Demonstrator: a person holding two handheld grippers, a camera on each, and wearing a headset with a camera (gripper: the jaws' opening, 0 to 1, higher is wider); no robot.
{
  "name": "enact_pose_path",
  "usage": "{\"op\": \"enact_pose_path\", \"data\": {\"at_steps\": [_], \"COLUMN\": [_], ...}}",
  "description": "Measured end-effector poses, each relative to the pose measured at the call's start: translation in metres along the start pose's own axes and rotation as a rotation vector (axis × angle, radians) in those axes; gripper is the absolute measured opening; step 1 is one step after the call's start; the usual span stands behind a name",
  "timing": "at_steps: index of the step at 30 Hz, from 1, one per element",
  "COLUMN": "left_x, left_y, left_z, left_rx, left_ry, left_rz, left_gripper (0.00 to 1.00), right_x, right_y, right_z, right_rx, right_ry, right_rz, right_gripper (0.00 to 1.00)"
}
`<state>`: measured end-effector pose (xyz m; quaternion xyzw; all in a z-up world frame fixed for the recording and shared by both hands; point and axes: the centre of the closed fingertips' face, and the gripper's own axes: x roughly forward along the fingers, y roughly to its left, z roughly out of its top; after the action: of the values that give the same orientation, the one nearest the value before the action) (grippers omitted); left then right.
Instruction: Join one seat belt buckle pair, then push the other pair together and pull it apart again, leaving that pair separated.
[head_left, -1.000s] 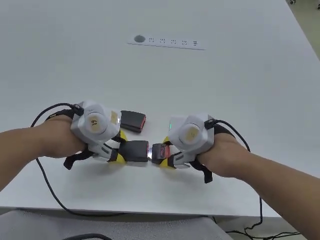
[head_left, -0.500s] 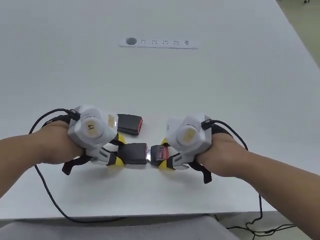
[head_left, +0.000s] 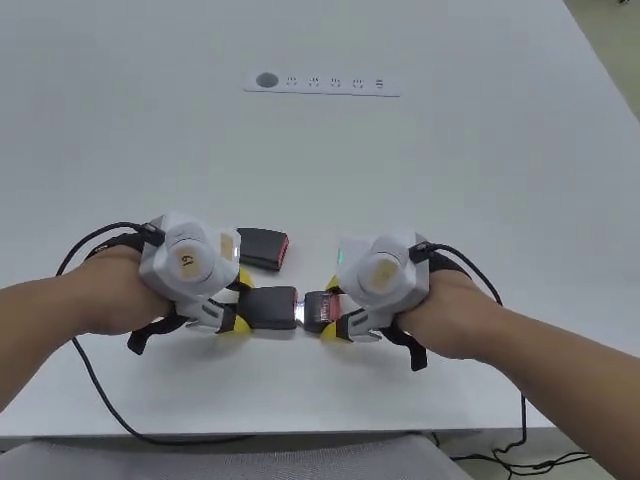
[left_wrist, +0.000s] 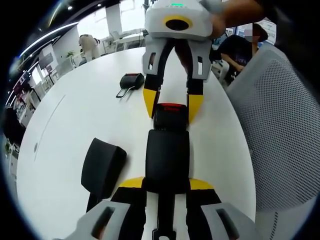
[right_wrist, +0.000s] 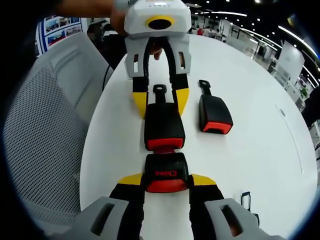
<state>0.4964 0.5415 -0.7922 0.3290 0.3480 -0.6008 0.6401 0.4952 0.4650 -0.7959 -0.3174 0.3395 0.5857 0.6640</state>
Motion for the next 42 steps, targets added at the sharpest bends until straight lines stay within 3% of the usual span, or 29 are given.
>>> {"op": "enact_pose_path", "data": {"at_steps": [16, 32, 37, 42], "left_x": [-0.001, -0.004, -0.011, -0.021], "left_y": [0.0, -0.004, -0.011, -0.009], "left_z": [-0.001, 0.003, 0.005, 0.009], "left_rx": [-0.013, -0.049, -0.049, -0.042], "left_ry": [0.002, 0.034, 0.042, 0.025], "left_rz": [-0.003, 0.002, 0.018, 0.027], "left_gripper": [0.3, 0.32, 0.37, 0.36], "right_x": [-0.001, -0.002, -0.005, -0.018], "right_y": [0.002, 0.0, 0.002, 0.004], "right_z": [0.002, 0.0, 0.001, 0.01], "right_rx": [0.003, 0.042, 0.035, 0.03], "right_ry": [0.004, -0.009, -0.013, -0.041], "right_rz": [-0.011, -0.012, -0.013, -0.024], "right_gripper": [0.3, 0.35, 0.35, 0.34]}}
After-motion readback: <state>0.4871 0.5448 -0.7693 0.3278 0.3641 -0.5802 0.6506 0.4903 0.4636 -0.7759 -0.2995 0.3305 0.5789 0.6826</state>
